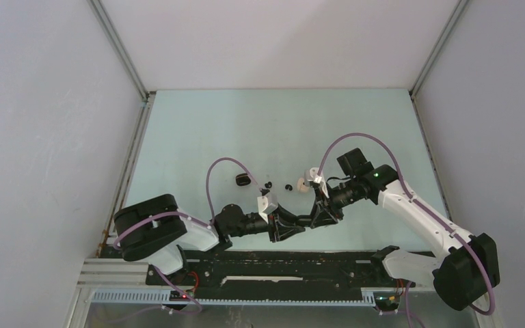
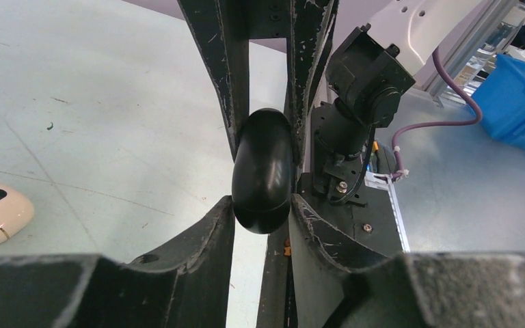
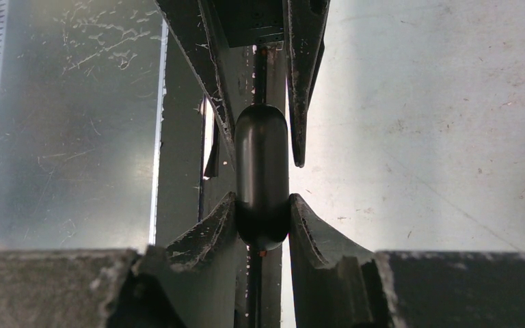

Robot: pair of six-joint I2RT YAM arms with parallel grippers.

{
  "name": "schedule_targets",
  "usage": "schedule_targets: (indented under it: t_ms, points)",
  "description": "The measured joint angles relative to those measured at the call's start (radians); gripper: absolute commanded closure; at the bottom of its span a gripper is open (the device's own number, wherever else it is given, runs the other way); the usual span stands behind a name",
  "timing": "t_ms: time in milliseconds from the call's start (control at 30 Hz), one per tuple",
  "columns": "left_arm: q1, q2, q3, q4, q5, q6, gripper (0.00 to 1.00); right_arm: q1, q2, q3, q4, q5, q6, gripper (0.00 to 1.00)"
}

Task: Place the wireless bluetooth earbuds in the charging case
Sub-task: Open the charging case, then pick up the earbud from the center of the board.

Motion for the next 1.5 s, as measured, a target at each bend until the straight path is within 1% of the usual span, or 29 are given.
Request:
schedule_targets:
  t_ms: [233,400,467,500,700,767,900,1167,1367,1500]
  points:
    - [0.000,0.002,0.000,0.006,0.001,-0.001,0.63,0.001,0.000,0.000,0.000,0.000,0.000,0.83]
    - [-0.002,0.007,0.000,0.012,0.006,-0.003,0.76,0.003,0.001,0.000,0.002,0.005,0.000,0.82]
    - [-0.002,0.010,0.000,0.013,0.007,-0.008,0.83,0.005,0.001,0.000,0.002,0.008,-0.004,0.81]
    - [-0.002,0.010,0.000,0.013,0.007,-0.009,0.86,0.005,0.001,0.000,0.002,0.009,-0.005,0.79]
    - [-0.002,0.037,0.000,0.048,0.011,-0.008,0.97,0.002,0.005,0.000,0.003,0.016,0.013,0.60]
    - [-0.002,0.053,0.000,0.077,0.011,-0.006,0.98,-0.014,0.011,0.000,0.005,-0.001,0.033,0.57]
    - [-0.004,0.077,0.000,0.093,0.011,0.000,0.96,-0.060,0.053,0.020,0.006,-0.056,0.066,0.55]
    - [-0.020,0.088,0.000,0.103,0.008,0.017,1.00,-0.166,0.156,0.074,-0.020,-0.161,0.080,0.54]
    - [-0.020,0.089,0.000,0.103,0.003,0.017,1.00,-0.201,0.164,0.083,-0.051,-0.208,0.072,0.52]
    - [-0.019,0.064,-0.010,0.074,-0.031,0.018,1.00,-0.277,0.162,0.123,-0.092,-0.258,0.044,0.53]
